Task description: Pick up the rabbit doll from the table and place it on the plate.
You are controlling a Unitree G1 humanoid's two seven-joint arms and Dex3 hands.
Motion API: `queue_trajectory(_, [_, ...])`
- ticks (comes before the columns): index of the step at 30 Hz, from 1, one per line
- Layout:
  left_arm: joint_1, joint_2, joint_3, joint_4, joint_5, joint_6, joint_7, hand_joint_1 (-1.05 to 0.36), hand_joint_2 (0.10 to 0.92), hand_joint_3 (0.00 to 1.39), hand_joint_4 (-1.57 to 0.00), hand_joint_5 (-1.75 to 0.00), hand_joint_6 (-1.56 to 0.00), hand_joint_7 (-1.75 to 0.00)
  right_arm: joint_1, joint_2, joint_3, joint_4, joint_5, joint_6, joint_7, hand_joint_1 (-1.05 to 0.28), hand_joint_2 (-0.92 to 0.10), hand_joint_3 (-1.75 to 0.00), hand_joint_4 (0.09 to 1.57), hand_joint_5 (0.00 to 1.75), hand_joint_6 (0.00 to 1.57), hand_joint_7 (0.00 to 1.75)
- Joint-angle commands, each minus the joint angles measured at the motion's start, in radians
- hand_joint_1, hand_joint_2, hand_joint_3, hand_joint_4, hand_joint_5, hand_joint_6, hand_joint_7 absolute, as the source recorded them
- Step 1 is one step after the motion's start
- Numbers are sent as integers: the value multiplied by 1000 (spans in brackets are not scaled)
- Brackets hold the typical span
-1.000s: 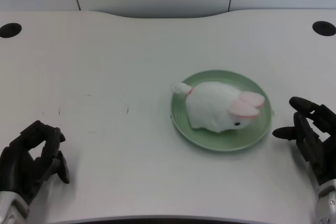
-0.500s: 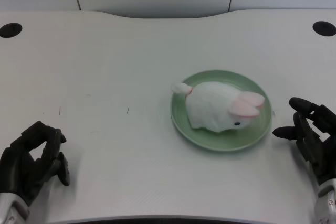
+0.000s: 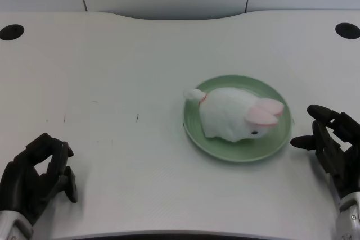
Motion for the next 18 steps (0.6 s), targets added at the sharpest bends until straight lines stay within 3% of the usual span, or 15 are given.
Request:
queue_trajectory(1, [6, 11, 6, 0, -6, 5, -3, -594, 921, 563, -1190, -1746, -947, -1746, 10, -15, 12, -4, -22, -15, -43, -425, -921, -304, 904, 982, 925, 422])
queue_trajectory(5, [11, 14, 2, -14, -3, 19, 1, -603, 921, 562, -1191, -1746, -939, -1746, 11, -10, 14, -11, -21, -14, -51, -407, -921, -309, 897, 989, 922, 427])
queue_trajectory(7, [11, 15, 3, -18, -8, 31, -2, -603, 921, 562, -1186, -1746, -931, -1746, 10, -12, 19, -11, -29, -10, -65, -409, -921, -306, 902, 998, 919, 432])
queue_trajectory(12, [11, 13, 1, -21, -2, 31, 3, -601, 921, 561, -1181, -1746, -925, -1746, 11, -14, 17, -11, -26, -7, -58, -405, -921, -311, 896, 1009, 915, 438])
queue_trajectory(14, [11, 14, -2, -17, 6, 20, 4, -602, 921, 567, -1176, -1746, -923, -1746, 13, -16, 19, -9, -30, -15, -60, -417, -921, -314, 895, 1014, 907, 437])
queue_trajectory(17, [11, 13, 0, -11, 6, 14, 1, -606, 921, 573, -1179, -1746, -928, -1746, 12, -17, 9, -6, -17, -12, -40, -421, -921, -315, 906, 1030, 916, 445])
queue_trajectory(18, [11, 13, 1, -10, 5, 13, -1, -605, 921, 573, -1180, -1746, -929, -1746, 12, -18, 9, -5, -17, -9, -40, -429, -921, -311, 908, 1031, 920, 446])
